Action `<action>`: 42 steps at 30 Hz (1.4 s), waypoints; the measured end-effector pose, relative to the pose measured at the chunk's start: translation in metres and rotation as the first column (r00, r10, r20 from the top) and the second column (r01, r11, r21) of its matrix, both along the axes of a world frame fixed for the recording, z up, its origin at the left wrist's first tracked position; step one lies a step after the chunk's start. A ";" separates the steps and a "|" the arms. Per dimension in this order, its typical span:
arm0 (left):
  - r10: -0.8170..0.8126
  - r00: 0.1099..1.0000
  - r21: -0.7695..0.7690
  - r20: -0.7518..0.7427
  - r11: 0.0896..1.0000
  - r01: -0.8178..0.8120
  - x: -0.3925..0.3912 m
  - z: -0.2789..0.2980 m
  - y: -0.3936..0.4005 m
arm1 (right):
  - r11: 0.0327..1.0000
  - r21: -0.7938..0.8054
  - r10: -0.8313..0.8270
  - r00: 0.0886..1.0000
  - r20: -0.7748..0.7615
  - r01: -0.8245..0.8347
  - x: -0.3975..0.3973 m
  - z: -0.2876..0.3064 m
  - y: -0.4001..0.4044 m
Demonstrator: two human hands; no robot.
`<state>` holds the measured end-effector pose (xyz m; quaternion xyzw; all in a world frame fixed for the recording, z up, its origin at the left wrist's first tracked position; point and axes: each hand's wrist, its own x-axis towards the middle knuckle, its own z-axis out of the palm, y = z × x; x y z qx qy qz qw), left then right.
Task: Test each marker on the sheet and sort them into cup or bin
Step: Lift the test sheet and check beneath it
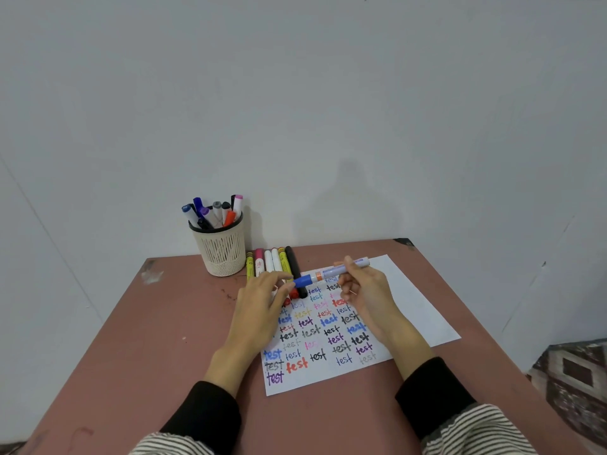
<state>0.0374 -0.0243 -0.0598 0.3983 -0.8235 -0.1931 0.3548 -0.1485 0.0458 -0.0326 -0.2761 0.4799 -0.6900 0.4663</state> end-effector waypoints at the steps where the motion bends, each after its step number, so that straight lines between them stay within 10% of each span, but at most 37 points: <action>1: 0.013 1.000 0.001 -0.026 1.000 -0.013 0.000 0.000 0.004 | 0.999 0.003 -0.038 0.999 -0.009 0.038 -0.001 0.001 0.003; 9: -0.037 0.972 0.033 -0.234 0.998 0.046 -0.054 0.007 0.053 | 0.934 -0.047 -0.356 0.918 -0.174 0.354 -0.065 0.020 0.047; 19: -0.204 0.966 0.022 0.158 0.979 0.203 -0.218 -0.006 0.137 | 0.747 -0.057 -0.621 0.664 -0.417 0.662 -0.185 0.021 0.191; 33: -0.195 0.878 0.037 0.437 0.979 0.199 -0.239 -0.011 0.153 | 0.591 0.656 0.026 0.802 -0.597 0.469 -0.224 -0.194 0.272; 42: -0.217 0.914 0.064 0.343 0.976 0.208 -0.238 -0.013 0.151 | 0.617 0.620 -0.099 0.829 -0.551 0.485 -0.224 -0.188 0.263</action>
